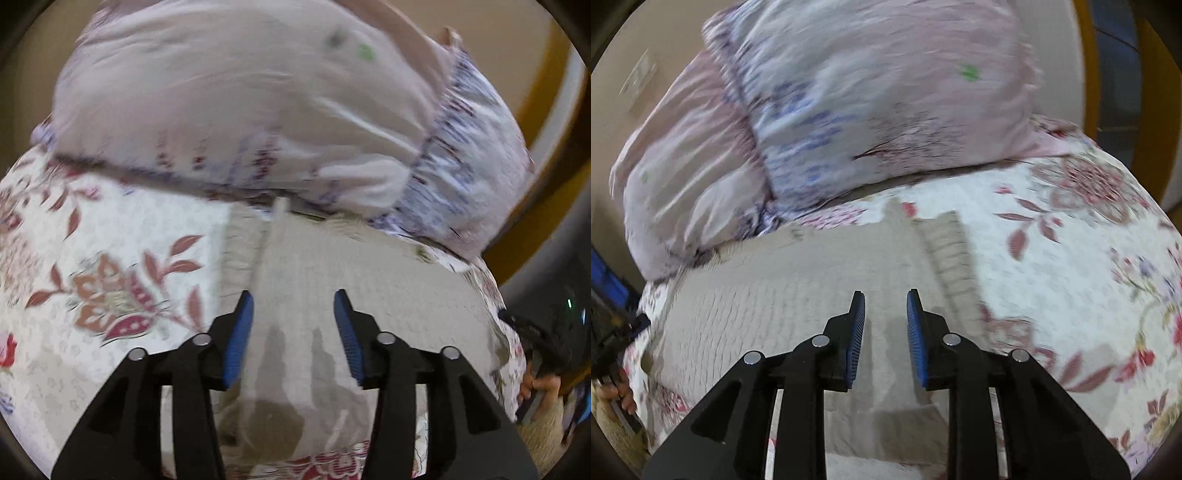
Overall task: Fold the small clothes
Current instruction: 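Lay the hem over the collar and open both grippers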
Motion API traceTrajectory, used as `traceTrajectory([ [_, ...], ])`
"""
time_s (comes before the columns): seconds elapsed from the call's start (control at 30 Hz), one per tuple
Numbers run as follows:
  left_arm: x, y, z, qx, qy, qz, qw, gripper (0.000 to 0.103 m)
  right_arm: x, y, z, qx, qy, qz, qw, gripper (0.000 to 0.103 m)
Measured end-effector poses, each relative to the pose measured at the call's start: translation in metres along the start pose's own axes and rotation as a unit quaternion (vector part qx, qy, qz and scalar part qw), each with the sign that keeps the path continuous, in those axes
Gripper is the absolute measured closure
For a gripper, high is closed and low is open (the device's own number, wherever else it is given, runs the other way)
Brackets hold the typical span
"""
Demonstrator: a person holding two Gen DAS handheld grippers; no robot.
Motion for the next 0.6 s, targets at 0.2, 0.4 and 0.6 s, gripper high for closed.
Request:
traceTrajectory([
  [0.2, -0.015, -0.005, 0.027, 0.042, 0.013, 0.028, 0.9986, 0.051, 0.003, 0.001, 0.036, 0.058, -0.010, 0.005, 0.998, 0.063],
  [0.4, -0.013, -0.009, 0.036, 0.056, 0.017, 0.030, 0.9978, 0.044, 0.003, 0.004, 0.038, 0.069, -0.014, 0.011, 0.997, 0.060],
  [0.6, 0.011, 0.007, 0.009, 0.016, -0.019, -0.039, 0.9989, 0.022, 0.038, 0.007, 0.026, 0.038, -0.018, -0.026, 0.999, 0.047],
])
Point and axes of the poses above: each gripper's, at about its wrist camera, not at the fingertips, and z roughly the way its jaws point, x to its left, y to its top, the point moved 5 cm from there along z, roughly the way its jaws point, and after that the axes turned 15 degrees about x, right-handed, at the moved point
